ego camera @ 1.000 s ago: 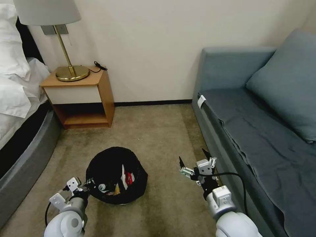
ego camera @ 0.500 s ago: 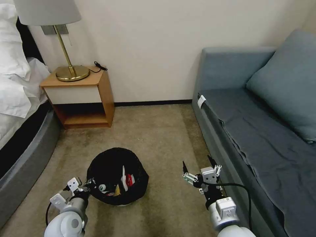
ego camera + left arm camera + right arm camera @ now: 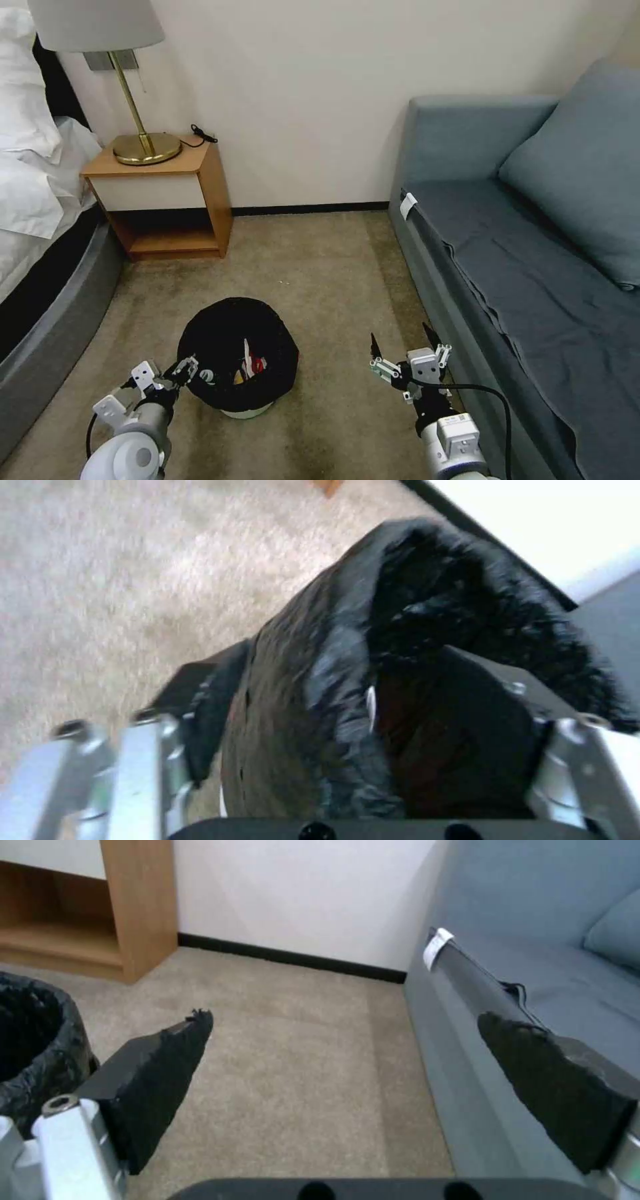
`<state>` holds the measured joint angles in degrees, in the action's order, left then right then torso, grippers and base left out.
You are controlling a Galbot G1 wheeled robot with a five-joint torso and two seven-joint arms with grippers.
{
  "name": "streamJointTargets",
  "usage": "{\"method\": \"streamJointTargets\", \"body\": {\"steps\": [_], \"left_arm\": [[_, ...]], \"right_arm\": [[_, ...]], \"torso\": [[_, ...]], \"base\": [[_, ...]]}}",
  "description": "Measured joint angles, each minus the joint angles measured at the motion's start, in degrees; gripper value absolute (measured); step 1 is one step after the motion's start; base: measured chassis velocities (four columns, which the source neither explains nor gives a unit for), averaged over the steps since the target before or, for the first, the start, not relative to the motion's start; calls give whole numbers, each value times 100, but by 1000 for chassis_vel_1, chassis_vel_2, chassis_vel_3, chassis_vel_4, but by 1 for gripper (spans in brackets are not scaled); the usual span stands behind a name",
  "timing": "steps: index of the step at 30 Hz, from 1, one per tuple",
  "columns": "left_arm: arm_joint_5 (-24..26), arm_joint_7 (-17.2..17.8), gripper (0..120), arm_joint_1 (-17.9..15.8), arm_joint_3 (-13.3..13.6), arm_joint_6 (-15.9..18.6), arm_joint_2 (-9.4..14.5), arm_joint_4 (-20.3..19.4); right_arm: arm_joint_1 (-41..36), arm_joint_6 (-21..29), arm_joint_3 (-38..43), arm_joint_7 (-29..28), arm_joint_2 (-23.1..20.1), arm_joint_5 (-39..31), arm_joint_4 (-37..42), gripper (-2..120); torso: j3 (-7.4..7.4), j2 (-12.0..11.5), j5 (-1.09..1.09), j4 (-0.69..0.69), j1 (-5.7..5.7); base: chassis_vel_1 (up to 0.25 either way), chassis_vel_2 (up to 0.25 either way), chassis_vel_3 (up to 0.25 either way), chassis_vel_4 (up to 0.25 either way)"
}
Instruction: Pick up the trash bin, then pick up the garbage on the floor and place it into the trash bin.
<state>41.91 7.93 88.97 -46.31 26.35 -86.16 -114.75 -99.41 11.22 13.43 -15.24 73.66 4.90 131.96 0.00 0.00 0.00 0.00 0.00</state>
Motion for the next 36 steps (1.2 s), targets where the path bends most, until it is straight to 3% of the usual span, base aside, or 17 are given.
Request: {"method": "streamJointTargets", "body": {"steps": [3,6,10,13,20,36], "left_arm": [[-368,-273,96,154,-18,-68,-43,-277],[-674,-467,99,279,-6,-187,-90,-528],[-1260,-875,100,443,44,-588,-166,-810],[-1878,-1231,100,605,216,-1187,-209,-996],[-2656,-1410,100,860,678,-1803,-369,-1142],[-3142,-1162,100,1551,1563,-2529,-590,-1228]], "right_arm": [[-57,-9,14,-12,27,0,25,100],[-96,-33,30,-19,27,0,40,100],[-127,-63,65,-47,30,-25,51,100],[-131,-89,119,-128,69,-47,51,100],[-227,-21,126,-354,244,-79,137,100],[-240,-123,192,-421,570,113,9,100]], "torso": [[0,0,0,0,0],[0,0,0,0,0],[0,0,1,-1,0],[0,0,1,0,0],[0,0,0,0,0],[0,0,1,0,0]], "base": [[0,0,0,0],[0,0,0,0],[0,0,0,0],[0,0,0,0],[0,0,0,0],[0,0,0,0]]}}
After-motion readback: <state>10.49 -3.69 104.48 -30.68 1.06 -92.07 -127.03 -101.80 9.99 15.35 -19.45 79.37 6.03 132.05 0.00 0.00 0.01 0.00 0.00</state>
